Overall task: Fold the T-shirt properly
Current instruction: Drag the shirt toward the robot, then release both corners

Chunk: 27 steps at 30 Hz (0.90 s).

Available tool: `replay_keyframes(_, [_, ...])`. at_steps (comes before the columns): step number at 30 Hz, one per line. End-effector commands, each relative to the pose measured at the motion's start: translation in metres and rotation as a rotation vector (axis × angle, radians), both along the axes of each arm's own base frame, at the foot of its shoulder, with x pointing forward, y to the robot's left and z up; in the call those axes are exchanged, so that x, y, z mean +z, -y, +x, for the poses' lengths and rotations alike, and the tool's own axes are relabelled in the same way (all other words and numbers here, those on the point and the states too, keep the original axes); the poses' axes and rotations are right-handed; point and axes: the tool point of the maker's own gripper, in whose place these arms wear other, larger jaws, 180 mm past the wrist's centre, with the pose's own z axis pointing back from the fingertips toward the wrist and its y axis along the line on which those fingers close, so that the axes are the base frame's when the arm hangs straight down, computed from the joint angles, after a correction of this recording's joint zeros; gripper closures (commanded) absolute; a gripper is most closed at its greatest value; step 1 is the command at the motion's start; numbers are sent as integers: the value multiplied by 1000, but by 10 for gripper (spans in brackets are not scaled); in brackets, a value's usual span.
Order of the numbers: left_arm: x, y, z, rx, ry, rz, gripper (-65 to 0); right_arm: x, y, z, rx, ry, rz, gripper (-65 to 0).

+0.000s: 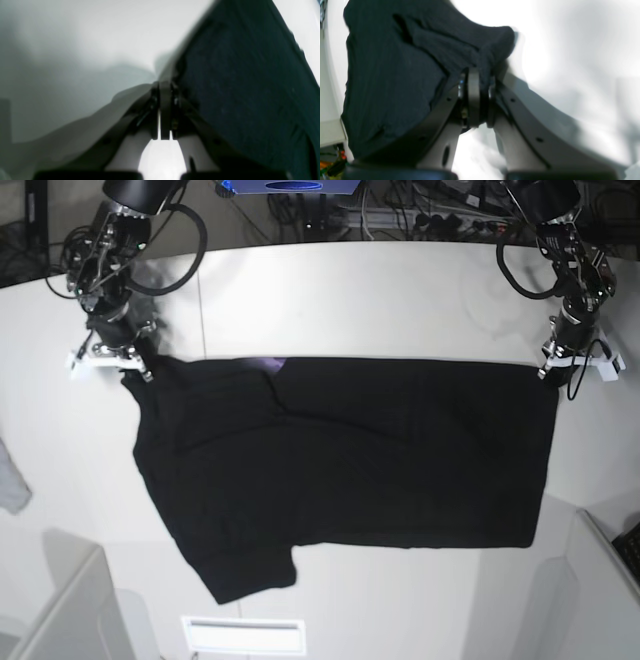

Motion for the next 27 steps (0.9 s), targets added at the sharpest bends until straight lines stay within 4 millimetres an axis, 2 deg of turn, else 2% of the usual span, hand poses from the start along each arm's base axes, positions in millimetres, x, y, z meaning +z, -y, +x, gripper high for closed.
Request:
replay_keyframes(1, [2, -2, -1, -9, -8, 9, 0, -5, -1, -7, 19, -41, -1, 0])
replay_keyframes(4, [3, -3, -2, -11, -11, 11, 0, -5, 5, -11, 2, -43, -5, 0])
replay_keyframes(9, [3, -10, -22, -25, -47, 49, 0, 0, 22, -30, -39, -52, -33, 0])
replay_keyframes(14, [13, -6, -39, -64, -62, 96, 0, 13, 28, -46, -29, -46, -86, 0])
replay_keyframes(19, [17, -4, -57, -85, -84, 122, 0, 14, 30, -63, -23, -68, -107, 0])
replay_keyframes(27, [20, -4, -55, -81, -77, 123, 0, 15, 28, -63, -12, -68, -111, 0])
